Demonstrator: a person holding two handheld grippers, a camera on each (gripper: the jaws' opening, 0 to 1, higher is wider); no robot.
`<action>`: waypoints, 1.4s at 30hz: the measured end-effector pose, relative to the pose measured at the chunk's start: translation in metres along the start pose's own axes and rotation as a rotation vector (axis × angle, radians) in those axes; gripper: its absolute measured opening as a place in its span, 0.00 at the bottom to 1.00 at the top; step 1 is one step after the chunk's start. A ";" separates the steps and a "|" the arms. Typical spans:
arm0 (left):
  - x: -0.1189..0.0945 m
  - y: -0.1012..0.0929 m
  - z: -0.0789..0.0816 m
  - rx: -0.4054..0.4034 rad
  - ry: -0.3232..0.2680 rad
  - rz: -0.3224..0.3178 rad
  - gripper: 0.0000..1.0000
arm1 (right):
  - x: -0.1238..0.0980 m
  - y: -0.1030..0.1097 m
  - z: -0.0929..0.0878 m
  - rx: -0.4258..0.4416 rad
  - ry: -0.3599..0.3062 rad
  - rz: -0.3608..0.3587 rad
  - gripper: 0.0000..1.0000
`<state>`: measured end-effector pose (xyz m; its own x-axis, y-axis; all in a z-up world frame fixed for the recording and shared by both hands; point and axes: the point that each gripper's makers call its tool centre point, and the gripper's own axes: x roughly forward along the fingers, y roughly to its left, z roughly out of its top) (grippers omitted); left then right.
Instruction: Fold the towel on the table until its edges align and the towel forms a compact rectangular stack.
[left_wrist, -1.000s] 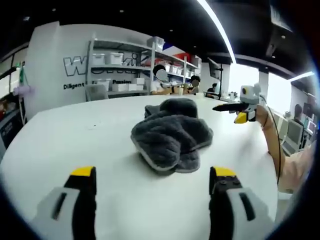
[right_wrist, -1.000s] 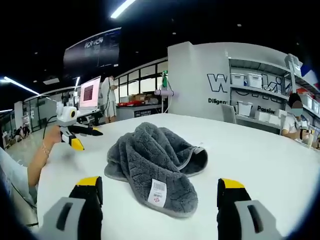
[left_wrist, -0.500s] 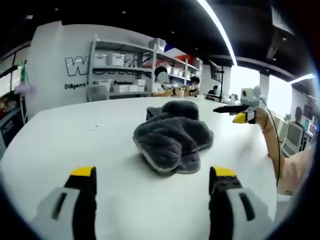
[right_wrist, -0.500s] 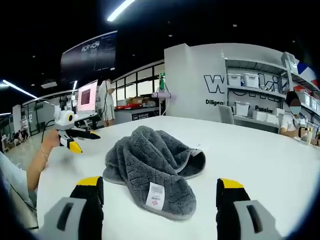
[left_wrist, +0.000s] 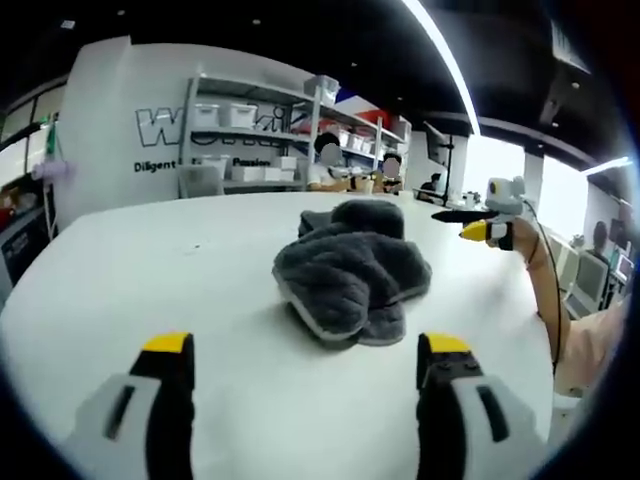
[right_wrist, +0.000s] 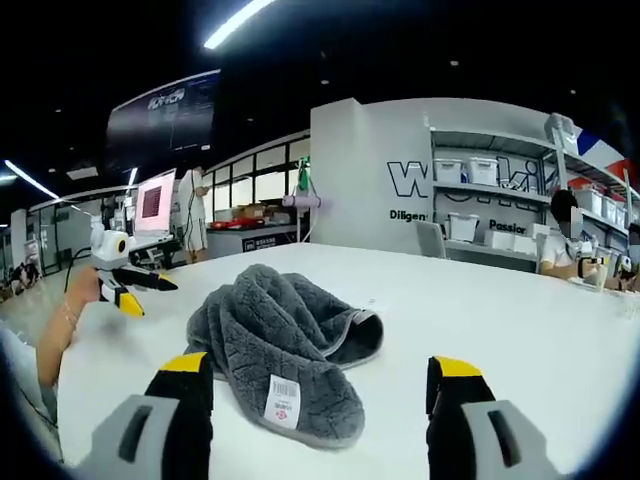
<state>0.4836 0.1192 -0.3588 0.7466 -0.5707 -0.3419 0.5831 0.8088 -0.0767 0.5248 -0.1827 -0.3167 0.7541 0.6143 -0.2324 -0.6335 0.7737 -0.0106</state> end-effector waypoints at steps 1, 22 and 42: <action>0.000 0.000 0.000 0.001 0.001 -0.001 0.97 | 0.000 -0.001 0.000 -0.002 0.002 -0.001 0.89; 0.003 -0.002 0.000 0.013 0.009 -0.010 0.96 | 0.019 -0.034 -0.033 -0.056 0.115 -0.146 0.66; 0.000 -0.003 0.006 0.016 -0.010 -0.017 0.96 | 0.039 -0.024 -0.068 -0.063 0.227 -0.095 0.37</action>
<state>0.4836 0.1160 -0.3533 0.7393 -0.5861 -0.3315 0.6012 0.7963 -0.0672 0.5575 -0.1884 -0.3916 0.7574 0.4828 -0.4397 -0.5762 0.8109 -0.1022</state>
